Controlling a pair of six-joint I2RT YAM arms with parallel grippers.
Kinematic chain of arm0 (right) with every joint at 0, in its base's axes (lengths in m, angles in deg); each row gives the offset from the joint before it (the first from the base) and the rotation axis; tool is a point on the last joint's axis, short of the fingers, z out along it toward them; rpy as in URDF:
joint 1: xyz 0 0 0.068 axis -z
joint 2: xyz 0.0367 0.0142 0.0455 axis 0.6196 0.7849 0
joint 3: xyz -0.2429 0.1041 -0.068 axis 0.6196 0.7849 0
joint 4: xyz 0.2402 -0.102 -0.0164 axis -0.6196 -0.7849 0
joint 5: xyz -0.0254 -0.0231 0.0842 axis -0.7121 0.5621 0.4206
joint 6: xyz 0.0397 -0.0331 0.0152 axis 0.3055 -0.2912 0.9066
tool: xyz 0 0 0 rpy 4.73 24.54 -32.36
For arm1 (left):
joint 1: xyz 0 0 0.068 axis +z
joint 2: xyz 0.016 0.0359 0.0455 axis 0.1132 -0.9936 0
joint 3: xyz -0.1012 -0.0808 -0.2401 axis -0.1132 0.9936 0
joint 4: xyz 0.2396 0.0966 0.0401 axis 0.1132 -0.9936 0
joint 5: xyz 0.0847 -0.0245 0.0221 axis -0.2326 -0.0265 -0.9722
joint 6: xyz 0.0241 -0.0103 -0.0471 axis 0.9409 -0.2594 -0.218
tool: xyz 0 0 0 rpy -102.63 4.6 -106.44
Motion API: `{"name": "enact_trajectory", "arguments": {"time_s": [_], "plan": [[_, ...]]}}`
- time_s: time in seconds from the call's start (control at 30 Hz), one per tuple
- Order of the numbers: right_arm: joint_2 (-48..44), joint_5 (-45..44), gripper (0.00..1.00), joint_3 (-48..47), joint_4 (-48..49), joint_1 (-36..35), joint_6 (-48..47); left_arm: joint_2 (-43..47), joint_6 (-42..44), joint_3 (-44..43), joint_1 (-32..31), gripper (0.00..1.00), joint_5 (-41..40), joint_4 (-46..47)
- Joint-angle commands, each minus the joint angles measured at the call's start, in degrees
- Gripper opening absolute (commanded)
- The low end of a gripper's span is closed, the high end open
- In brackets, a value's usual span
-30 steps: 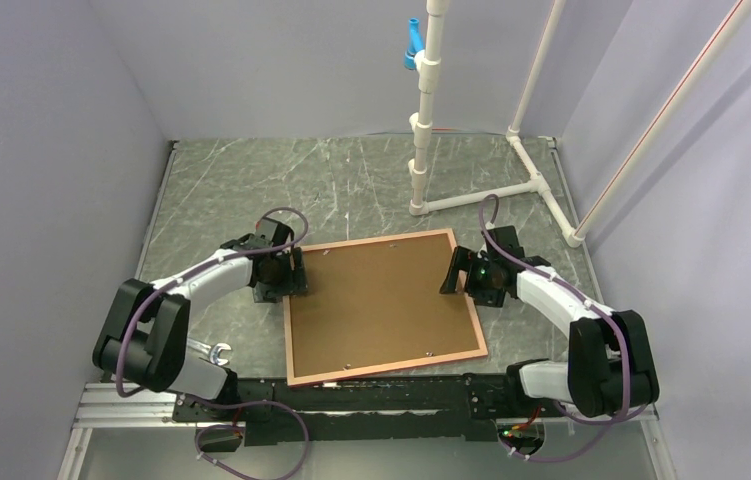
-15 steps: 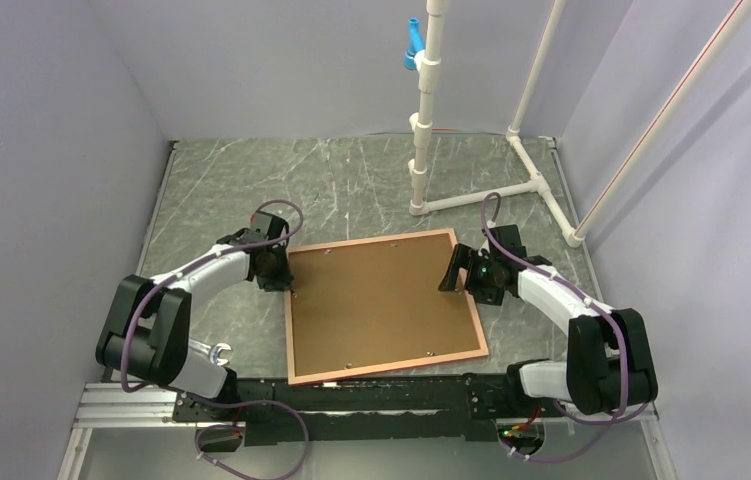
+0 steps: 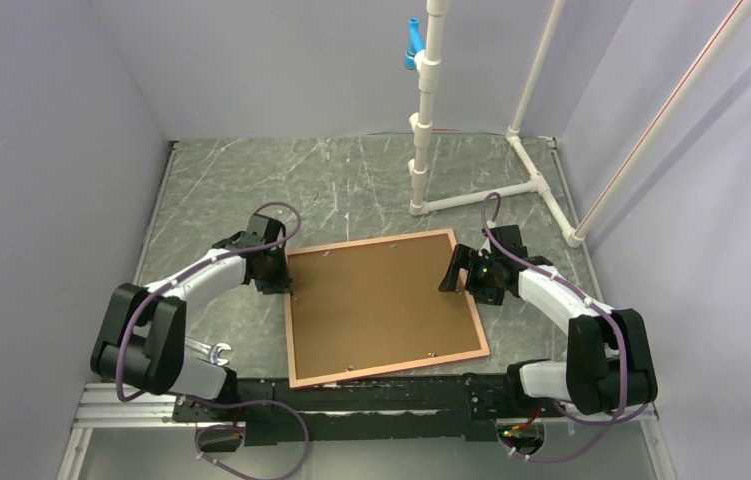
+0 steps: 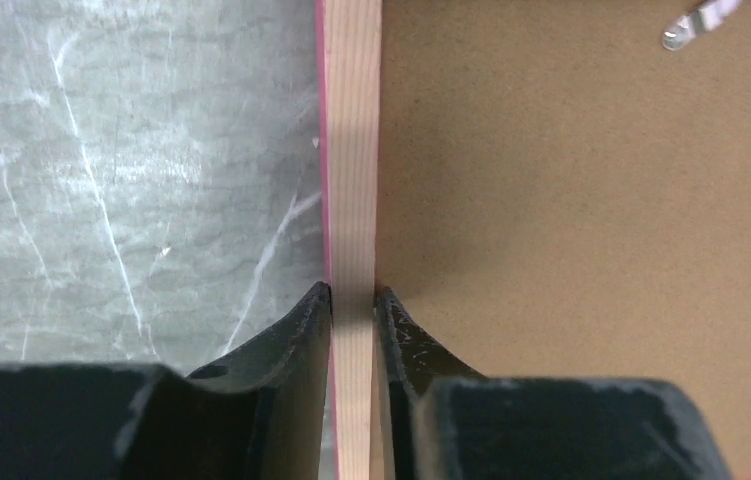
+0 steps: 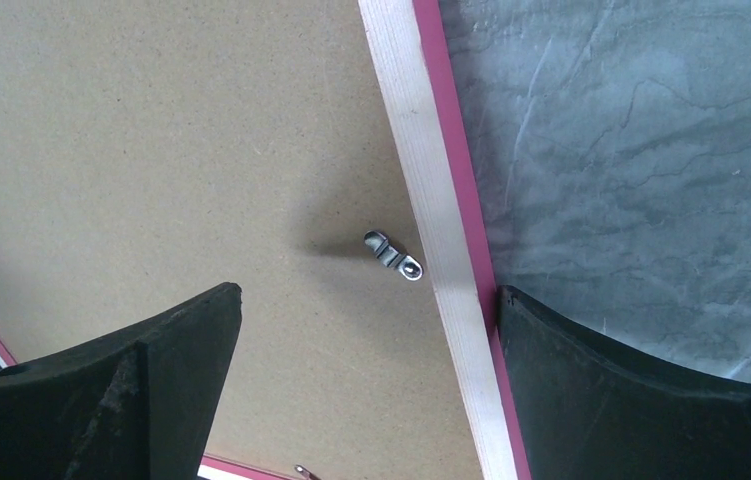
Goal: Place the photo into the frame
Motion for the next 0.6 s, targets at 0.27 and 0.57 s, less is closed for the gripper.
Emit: {"name": "enact_trajectory", "arguments": {"time_s": [0.27, 0.57], "plan": [[4.76, 2.97, 0.97, -1.14, 1.36, -8.82, 2.82, 10.86, 0.10, -0.90, 3.25, 0.82, 9.30, -6.48], [7.53, -13.11, 0.94, -5.73, -3.89, -17.88, 4.56, 20.64, -3.20, 3.71, 3.25, 0.84, 1.08, -12.39]]}}
